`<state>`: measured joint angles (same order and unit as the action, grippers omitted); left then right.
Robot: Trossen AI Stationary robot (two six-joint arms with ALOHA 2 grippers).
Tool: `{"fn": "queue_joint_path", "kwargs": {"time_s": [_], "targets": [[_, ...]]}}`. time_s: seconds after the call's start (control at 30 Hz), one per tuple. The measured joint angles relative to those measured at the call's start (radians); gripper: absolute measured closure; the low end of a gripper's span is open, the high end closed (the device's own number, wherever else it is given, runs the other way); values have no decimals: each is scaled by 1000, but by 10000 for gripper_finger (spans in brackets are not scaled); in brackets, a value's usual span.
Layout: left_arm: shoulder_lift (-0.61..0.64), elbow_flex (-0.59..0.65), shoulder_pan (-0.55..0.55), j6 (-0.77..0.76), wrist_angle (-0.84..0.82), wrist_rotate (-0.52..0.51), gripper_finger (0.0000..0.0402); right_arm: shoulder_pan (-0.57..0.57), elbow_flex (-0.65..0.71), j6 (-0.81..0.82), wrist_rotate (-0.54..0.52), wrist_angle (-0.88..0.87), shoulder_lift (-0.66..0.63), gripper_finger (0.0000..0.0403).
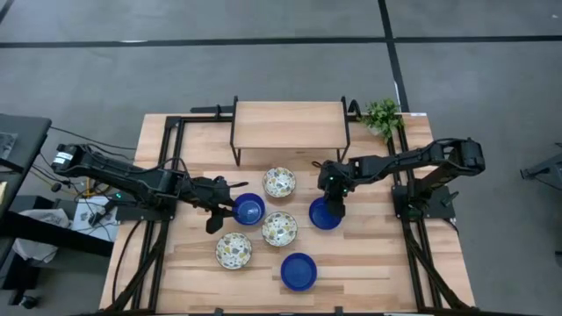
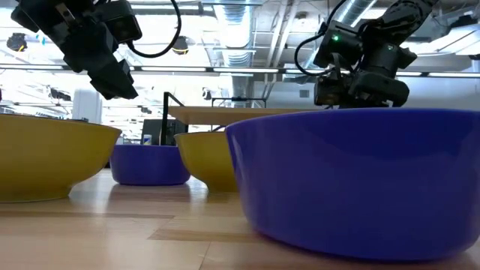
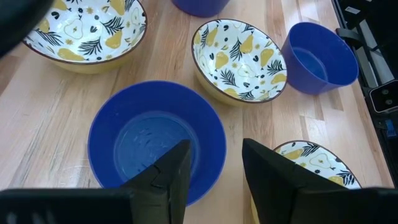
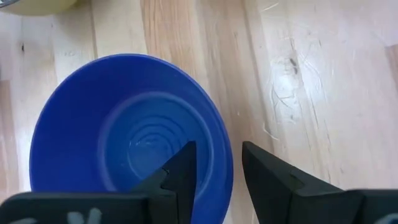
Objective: Pick & Place Mini bowls
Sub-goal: Put the top right blue bowl on the shelf
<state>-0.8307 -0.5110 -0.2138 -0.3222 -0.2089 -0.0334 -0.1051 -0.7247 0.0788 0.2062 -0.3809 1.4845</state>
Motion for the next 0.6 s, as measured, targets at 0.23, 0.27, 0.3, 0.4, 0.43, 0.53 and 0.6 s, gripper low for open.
{"fn": "queue_joint_path", "kwargs": {"time_s": [0.23, 0.27, 0.3, 0.4, 0.43, 0.53, 0.6], "targets": [[0, 0, 0, 0, 0, 0, 258, 0, -48, -5, -1, -9, 0, 285], [0, 0, 0, 0, 0, 0, 258, 0, -51, -10, -1, -9, 0, 285], [0, 0, 0, 0, 0, 0, 258, 0, -53, -17, -1, -10, 0, 285], [0, 0, 0, 0, 0, 0, 258, 0, -53, -26, -3, -26, 0, 285], [0, 0, 0, 0, 0, 0, 258, 0, -53, -27, -3, -38, 0, 285], [0, 0, 0, 0, 0, 0, 258, 0, -53, -28, -4, -67, 0, 285], [0, 0, 0, 0, 0, 0, 258, 0, -53, -28, -24, -71, 0, 285]]}}
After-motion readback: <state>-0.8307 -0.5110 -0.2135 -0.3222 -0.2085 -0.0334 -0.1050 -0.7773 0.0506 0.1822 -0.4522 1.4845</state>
